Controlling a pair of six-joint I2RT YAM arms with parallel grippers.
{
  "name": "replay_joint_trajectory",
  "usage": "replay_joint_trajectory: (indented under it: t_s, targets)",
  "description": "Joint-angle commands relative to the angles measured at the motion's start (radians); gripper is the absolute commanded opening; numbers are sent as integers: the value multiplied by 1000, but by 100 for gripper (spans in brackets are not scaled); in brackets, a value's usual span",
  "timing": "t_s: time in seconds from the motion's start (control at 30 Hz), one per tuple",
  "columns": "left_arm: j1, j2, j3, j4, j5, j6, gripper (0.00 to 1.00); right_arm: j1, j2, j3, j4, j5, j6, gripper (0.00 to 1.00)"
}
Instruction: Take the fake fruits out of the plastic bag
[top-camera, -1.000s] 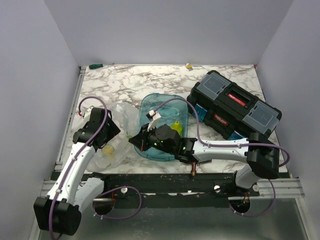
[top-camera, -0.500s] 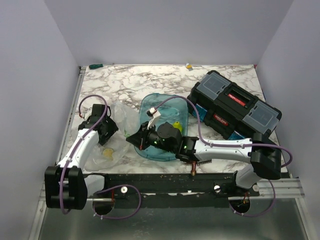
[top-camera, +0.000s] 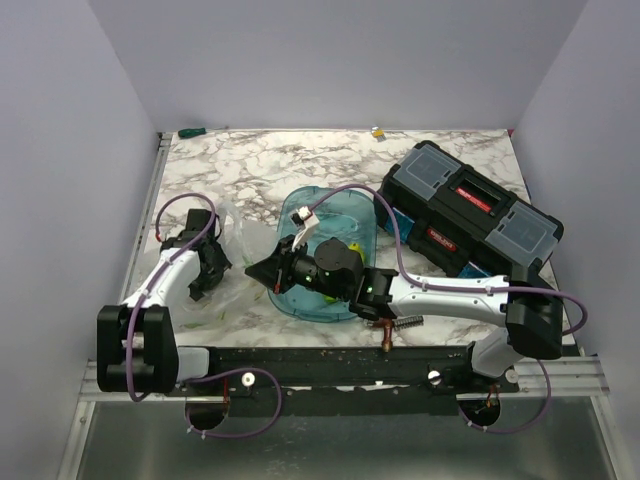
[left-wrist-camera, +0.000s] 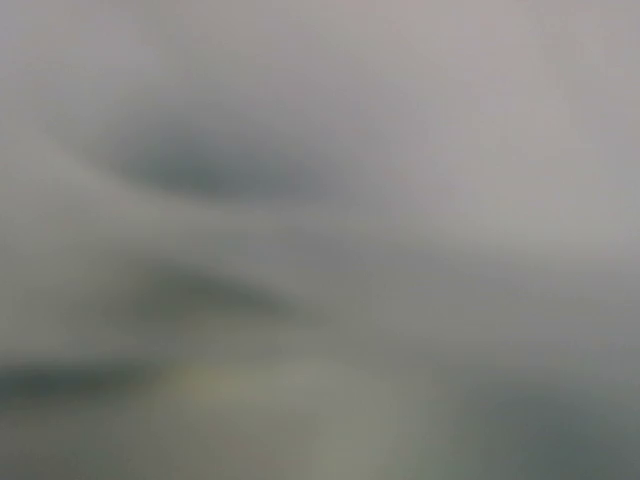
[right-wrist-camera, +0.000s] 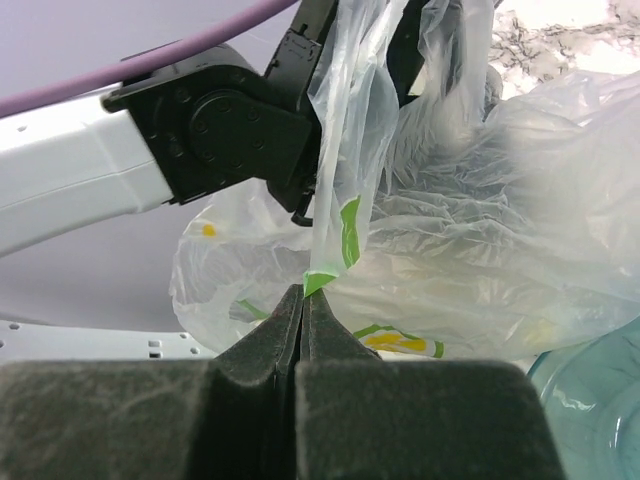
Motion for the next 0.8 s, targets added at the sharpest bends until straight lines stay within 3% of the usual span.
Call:
replay_joint_trajectory:
  t_s: [0.0,0.23,0.4,0.5,0.67,0.77]
  targets:
    - [26,69,-8,62,-6,14,96,3,-43,-6,-4,-3,1,1]
    - [87,150,41,64,-23,17,90,2,-53,-20,-1,-3,3,1]
    - [123,175,44,62,42,36,73,2,-50,-22,1,-5,2,1]
    - [123,117,20,58,84,61,71,2,-45,-23,-5,-1,1,1]
    - [122,-54,-22,54,208,129,49,3,-32,-23,-18,30,-17,0]
    - [121,-156,-28,14,243,155,49,3,-22,-16,-33,59,-30,1]
